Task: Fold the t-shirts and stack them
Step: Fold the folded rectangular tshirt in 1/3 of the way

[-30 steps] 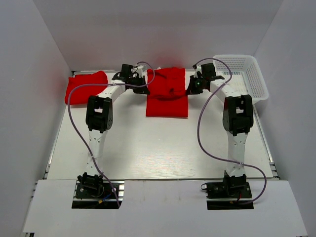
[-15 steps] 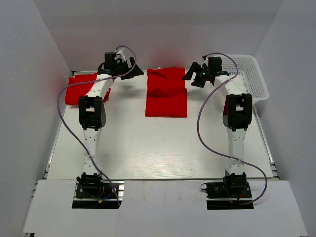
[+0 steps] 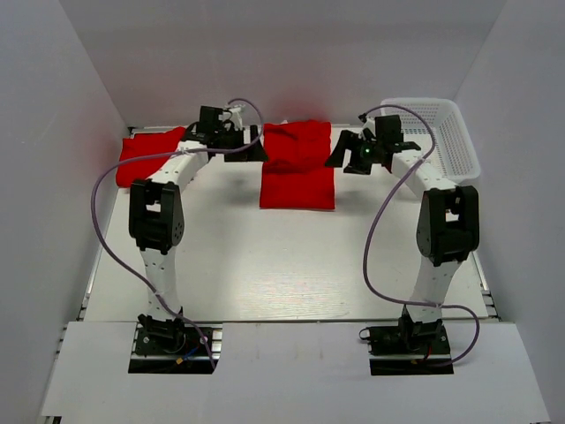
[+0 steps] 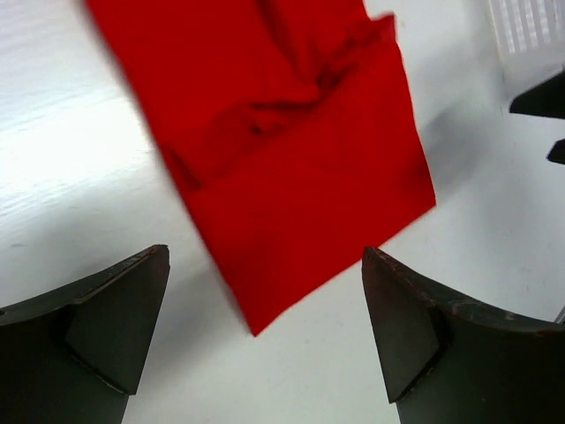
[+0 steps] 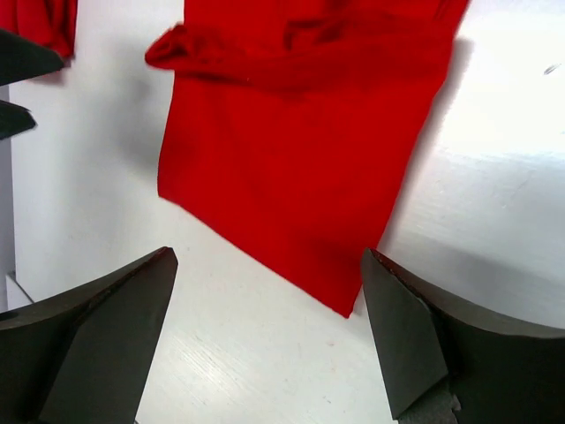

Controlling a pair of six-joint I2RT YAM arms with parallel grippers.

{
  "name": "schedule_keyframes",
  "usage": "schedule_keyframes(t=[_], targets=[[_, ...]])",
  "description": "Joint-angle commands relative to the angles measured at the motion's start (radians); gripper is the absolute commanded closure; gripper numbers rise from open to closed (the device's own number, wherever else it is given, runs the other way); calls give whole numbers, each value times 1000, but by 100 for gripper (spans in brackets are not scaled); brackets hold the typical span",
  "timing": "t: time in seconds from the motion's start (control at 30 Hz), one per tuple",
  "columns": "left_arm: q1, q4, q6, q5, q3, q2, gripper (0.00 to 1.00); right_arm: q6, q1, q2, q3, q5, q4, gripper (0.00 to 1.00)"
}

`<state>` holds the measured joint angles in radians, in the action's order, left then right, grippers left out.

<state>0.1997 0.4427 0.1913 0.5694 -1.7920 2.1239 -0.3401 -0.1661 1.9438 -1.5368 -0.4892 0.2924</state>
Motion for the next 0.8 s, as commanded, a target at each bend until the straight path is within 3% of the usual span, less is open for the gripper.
schedule_keyframes(t=[0.0, 0.17, 0.47, 0.67, 0.77], targets=[[64, 13, -67, 18, 39, -71, 0, 50, -21, -58, 66, 3, -2, 10], [118, 31, -78, 47, -1, 4, 0, 41, -38, -83, 148, -8, -19, 10], [165, 126, -81, 47, -223, 211, 0, 41, -27, -123, 170, -2, -33, 10], [165, 126, -59, -54, -383, 330, 0, 50, -26, -111, 156, -14, -22, 10], [165, 42, -12, -161, -434, 353, 0, 59, -26, -109, 158, -25, -13, 10]])
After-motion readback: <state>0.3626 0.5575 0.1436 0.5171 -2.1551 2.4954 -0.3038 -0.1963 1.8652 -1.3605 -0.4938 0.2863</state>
